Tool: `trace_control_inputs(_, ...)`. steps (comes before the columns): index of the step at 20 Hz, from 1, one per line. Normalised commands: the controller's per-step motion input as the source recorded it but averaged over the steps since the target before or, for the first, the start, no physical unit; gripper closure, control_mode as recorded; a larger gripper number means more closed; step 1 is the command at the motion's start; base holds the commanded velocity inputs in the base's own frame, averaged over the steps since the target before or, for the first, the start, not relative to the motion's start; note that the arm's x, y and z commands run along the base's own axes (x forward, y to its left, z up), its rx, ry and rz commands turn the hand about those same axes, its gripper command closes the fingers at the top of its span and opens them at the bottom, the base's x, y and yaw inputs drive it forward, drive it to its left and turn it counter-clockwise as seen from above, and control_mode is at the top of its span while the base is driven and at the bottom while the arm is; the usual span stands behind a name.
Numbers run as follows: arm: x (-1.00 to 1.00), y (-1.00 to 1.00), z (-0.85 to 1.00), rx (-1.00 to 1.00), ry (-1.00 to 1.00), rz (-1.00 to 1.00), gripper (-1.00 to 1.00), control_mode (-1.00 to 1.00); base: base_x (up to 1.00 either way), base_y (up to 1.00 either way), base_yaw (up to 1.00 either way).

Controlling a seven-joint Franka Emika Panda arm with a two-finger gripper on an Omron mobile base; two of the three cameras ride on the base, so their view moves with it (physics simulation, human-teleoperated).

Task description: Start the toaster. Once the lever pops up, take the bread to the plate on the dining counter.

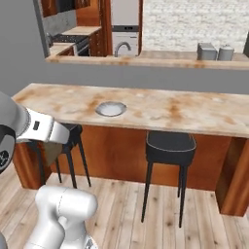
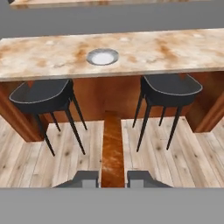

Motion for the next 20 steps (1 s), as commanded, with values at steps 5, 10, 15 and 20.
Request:
trace_control_inputs(5,0.00,0.00,0.00,0.00,0.00,0.00,1.00,1.00,0.43,0.49,-0.13)
trace_control_inputs(10,0.00,0.00,0.00,0.00,0.00,0.00,1.00,1.00,0.50,0.23,-0.09)
trace_control_inputs(15,0.00,0.00,0.00,0.00,0.00,0.00,1.00,1.00,0.50,0.08,-0.06)
trace_control_inputs(20,0.00,0.00,0.00,0.00,0.00,0.00,1.00,1.00,0.50,0.12,-0.05)
